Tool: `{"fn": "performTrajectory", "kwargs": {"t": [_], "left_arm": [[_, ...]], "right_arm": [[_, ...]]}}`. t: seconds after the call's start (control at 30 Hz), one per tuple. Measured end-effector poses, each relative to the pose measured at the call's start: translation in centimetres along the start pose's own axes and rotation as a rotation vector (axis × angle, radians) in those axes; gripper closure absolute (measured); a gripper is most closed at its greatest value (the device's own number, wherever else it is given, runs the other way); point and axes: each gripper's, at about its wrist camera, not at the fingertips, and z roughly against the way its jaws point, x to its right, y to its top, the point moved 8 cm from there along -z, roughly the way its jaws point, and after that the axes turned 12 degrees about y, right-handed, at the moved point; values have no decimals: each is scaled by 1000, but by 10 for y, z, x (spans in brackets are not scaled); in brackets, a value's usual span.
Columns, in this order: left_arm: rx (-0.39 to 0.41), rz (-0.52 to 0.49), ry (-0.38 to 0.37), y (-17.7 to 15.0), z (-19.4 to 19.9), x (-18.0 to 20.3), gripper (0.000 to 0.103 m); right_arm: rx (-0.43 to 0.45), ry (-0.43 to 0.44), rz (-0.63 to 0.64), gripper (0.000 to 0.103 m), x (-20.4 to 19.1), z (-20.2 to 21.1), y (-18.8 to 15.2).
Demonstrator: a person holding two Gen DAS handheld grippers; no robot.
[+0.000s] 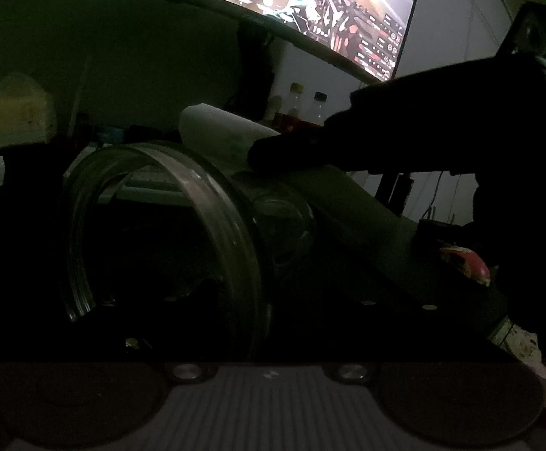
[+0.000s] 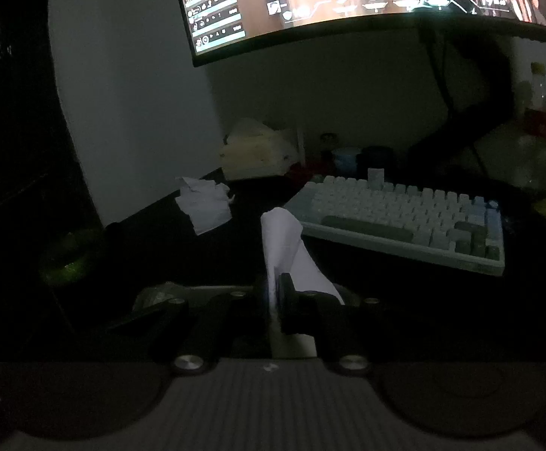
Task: Clean container
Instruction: 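Wipe the jar's inner wall with the right tool's towel while the left tool holds it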
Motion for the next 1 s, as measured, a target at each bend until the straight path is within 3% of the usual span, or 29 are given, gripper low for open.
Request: {"fn": "performTrajectory", "kwargs": {"t": [1.0], "left_arm": [[4,-3,-2,-1,0,0,45]], "right_arm": [[10,-3,-28,96,4,1,1]]}}
